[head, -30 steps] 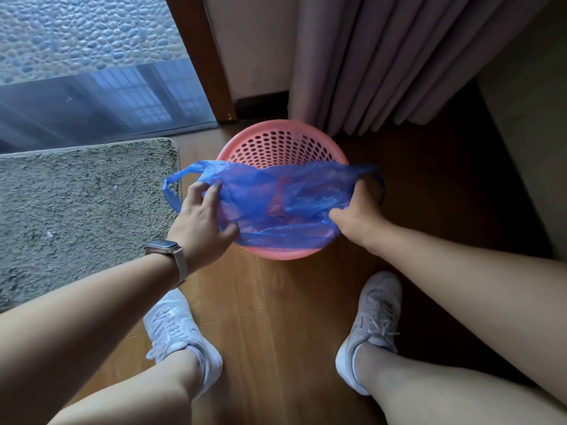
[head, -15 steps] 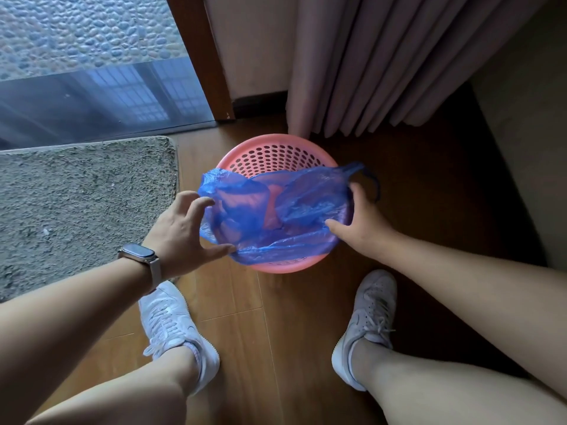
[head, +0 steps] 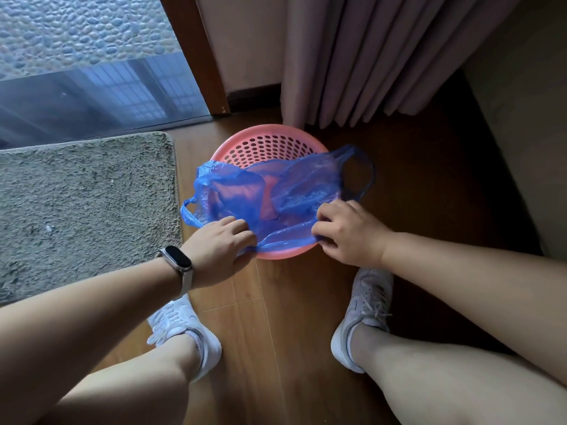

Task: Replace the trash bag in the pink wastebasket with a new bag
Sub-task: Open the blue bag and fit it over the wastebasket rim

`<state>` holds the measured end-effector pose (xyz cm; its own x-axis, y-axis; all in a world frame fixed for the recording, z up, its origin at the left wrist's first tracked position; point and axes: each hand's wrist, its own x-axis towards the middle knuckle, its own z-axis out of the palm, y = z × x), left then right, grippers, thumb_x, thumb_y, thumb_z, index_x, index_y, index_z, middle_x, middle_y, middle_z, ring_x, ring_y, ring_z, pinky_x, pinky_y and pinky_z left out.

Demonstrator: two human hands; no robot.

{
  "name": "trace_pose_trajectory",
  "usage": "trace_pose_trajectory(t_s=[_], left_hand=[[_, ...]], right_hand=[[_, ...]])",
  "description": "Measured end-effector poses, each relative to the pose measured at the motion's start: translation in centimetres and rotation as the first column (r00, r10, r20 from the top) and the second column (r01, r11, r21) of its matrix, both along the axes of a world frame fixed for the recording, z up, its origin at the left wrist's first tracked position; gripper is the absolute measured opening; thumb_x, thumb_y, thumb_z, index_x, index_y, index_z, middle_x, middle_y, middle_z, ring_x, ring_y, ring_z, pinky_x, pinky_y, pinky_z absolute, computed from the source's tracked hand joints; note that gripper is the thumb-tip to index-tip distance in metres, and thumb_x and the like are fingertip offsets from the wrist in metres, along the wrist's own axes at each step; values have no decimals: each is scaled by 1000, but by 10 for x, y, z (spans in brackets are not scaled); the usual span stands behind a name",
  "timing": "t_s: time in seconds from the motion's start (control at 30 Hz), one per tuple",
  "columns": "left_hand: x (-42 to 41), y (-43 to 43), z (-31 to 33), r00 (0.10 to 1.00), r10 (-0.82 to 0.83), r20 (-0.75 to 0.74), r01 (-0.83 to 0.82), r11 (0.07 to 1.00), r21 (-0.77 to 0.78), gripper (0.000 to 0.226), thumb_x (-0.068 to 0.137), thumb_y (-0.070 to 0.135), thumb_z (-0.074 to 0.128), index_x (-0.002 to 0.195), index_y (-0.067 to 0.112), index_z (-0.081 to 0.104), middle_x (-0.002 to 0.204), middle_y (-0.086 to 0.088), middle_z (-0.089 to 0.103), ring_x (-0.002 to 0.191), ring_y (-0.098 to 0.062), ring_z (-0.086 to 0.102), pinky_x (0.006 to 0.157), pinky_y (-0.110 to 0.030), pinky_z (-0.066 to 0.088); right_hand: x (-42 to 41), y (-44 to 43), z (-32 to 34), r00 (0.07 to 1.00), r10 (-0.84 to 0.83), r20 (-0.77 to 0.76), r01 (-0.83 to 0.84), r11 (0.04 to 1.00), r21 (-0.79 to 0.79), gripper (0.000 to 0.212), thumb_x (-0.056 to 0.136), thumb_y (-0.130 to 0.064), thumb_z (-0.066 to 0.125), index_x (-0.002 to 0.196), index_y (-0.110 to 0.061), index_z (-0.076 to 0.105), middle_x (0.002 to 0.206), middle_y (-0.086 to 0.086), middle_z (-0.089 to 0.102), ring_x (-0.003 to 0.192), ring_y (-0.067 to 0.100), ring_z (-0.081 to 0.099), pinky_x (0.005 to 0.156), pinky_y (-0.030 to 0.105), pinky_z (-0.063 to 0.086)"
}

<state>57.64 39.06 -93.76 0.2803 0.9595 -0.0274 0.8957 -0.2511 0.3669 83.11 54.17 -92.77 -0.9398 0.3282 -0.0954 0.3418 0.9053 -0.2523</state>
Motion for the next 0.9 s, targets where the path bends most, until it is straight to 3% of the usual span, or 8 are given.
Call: trace_pose_trajectory(t_s=[0.13, 0.3, 0.43, 0.6, 0.7, 0.8, 0.9], left_hand=[[0, -2, 1, 998, -70, -3, 70, 997, 36, 16, 92, 25, 48, 84, 14, 57, 76, -3, 56, 68, -28, 54, 53, -39, 49], [4, -12, -3, 919, -367, -145, 378, 924, 55, 3, 87, 14, 56, 89, 14, 58, 77, -3, 55, 65, -26, 52, 48, -35, 44], [2, -19, -10, 904, -346, -251, 380, 920, 97, 9, 90, 11, 56, 84, 15, 62, 77, -4, 55, 59, -24, 51, 44, -34, 42], [-14, -18, -11, 941, -199, -274, 245, 958, 146, 19, 95, 15, 49, 91, 13, 68, 82, -5, 60, 62, -26, 55, 45, -35, 44], [-27, -14, -5, 964, -94, -247, 126, 985, 116, 29, 89, 23, 48, 106, 11, 68, 90, -8, 65, 69, -31, 63, 48, -35, 50], [-25, -7, 1, 975, 201, -93, -195, 978, 67, 35, 92, 36, 45, 106, 14, 67, 94, -7, 68, 74, -32, 68, 52, -33, 51], [-19, 5, -2, 807, 587, 69, -574, 806, -142, 27, 91, 43, 49, 89, 23, 67, 85, -1, 66, 73, -26, 63, 61, -30, 44]], right_hand=[[-3, -1, 3, 998, -57, 14, 58, 989, -133, 9, 77, -18, 68, 81, -19, 60, 89, 1, 55, 85, 24, 54, 74, 38, 41], [3, -3, 3, 995, 67, 74, -56, 989, -139, 7, 75, -19, 68, 80, -21, 64, 94, 3, 52, 90, 25, 53, 73, 33, 33], [6, -3, 2, 994, 54, 99, -42, 992, -118, 4, 80, -21, 68, 83, -22, 69, 106, 5, 54, 100, 29, 54, 82, 40, 43], [3, -3, -3, 986, -166, -5, 160, 962, -221, 7, 79, -16, 67, 85, -13, 68, 117, 10, 58, 112, 29, 54, 92, 47, 47], [-6, -1, -2, 918, -391, -65, 356, 885, -302, 18, 80, -18, 69, 94, -8, 62, 120, 12, 55, 115, 27, 51, 101, 32, 39], [-20, 2, -1, 804, -580, -130, 517, 790, -330, 35, 79, -20, 73, 106, -5, 58, 120, 13, 49, 112, 23, 48, 96, 23, 35], [-35, 4, 0, 652, -753, -95, 658, 623, -422, 49, 77, -23, 77, 116, -4, 54, 122, 12, 42, 108, 18, 47, 93, 19, 39]])
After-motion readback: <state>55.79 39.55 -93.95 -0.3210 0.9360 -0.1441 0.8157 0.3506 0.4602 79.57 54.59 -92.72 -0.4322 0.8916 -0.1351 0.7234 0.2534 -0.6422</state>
